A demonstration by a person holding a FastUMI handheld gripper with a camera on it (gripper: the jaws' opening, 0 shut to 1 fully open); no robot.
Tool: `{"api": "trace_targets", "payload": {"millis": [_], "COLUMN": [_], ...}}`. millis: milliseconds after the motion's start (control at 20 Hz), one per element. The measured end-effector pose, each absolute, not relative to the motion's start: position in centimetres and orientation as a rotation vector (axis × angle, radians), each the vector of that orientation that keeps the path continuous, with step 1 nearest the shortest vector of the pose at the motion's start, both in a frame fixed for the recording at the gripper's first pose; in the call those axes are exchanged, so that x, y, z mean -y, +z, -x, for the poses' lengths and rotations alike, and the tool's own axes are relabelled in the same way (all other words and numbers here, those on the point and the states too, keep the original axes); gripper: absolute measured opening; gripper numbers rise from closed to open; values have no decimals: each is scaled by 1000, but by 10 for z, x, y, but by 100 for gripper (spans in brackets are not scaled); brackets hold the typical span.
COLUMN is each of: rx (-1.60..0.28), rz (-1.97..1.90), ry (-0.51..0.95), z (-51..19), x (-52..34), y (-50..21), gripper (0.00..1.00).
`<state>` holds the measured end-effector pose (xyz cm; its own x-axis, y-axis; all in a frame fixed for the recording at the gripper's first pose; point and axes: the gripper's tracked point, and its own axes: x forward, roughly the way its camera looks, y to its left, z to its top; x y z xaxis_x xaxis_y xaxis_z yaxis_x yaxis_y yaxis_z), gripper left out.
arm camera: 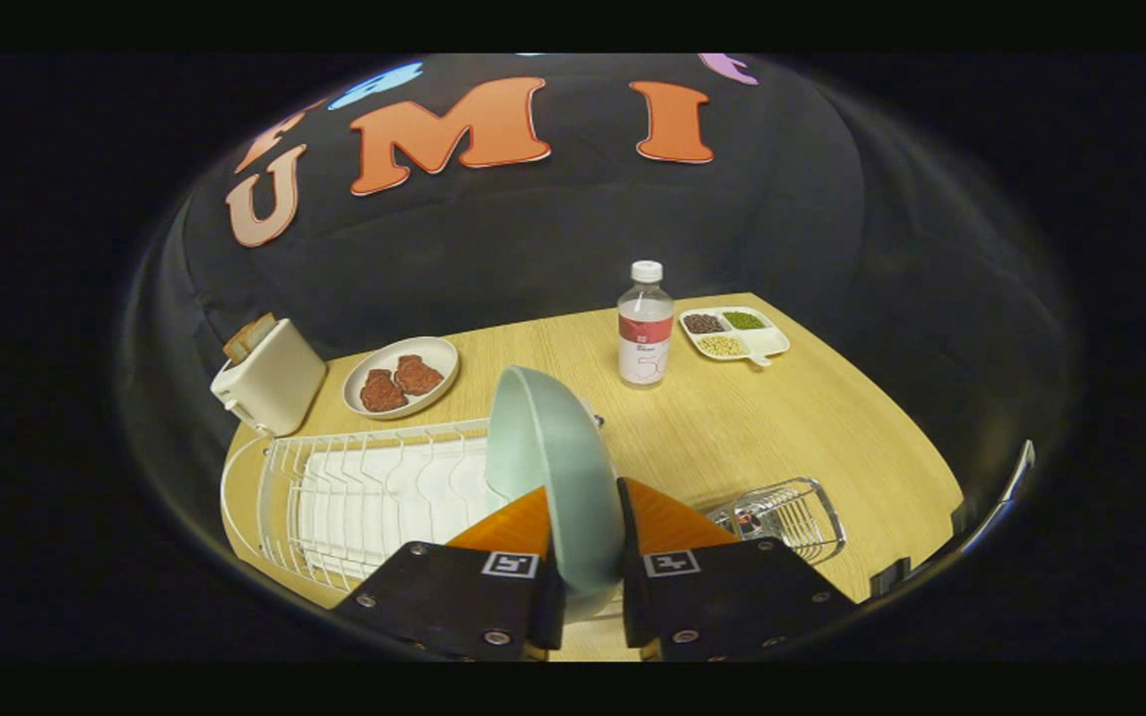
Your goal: Take the plate from the dish rack, then take the spoon from the basket and place it into the plate.
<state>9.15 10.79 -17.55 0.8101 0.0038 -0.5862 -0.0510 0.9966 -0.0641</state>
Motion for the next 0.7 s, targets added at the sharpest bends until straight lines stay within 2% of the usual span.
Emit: {"api": "trace_targets", "payload": {"millis": [700], "rx": [-515], "rz": [233], "ry": [-69], "z": [-89], "x": [-107], "y": [-122], "gripper": [24]}}
